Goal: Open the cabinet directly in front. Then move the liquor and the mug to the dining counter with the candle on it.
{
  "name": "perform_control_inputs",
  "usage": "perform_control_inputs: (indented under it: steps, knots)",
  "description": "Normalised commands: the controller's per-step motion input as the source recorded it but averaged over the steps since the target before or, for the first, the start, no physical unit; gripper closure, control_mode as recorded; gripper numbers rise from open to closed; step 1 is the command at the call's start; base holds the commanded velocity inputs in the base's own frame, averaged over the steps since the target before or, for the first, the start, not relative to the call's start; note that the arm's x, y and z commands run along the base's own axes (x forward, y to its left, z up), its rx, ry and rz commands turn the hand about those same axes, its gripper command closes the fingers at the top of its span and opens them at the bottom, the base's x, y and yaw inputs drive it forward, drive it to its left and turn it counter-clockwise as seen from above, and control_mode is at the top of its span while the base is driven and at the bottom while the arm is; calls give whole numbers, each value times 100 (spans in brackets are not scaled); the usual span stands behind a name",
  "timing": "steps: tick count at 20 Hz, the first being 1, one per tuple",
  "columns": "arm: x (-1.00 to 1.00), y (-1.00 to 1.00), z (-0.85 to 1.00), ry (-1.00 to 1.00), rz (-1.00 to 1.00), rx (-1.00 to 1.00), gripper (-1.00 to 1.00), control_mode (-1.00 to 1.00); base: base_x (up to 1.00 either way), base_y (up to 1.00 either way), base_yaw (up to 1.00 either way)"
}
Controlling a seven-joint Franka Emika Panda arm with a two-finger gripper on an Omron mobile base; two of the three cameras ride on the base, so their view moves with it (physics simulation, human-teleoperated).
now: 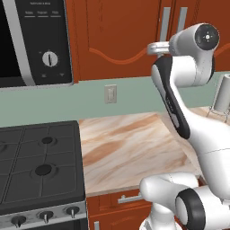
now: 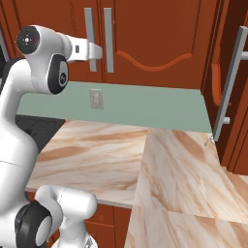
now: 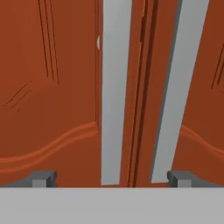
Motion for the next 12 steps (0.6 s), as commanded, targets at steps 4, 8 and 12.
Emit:
perform_control_inputs:
  steps: [4,8,12]
  knots:
    - [23,0,-24,3,0,0,-100,-100,0,0,0]
    - [23,0,-26,1,0,0,-100,-100,0,0,0]
    - [23,0,-16,0,0,0,-100,-100,0,0,0]
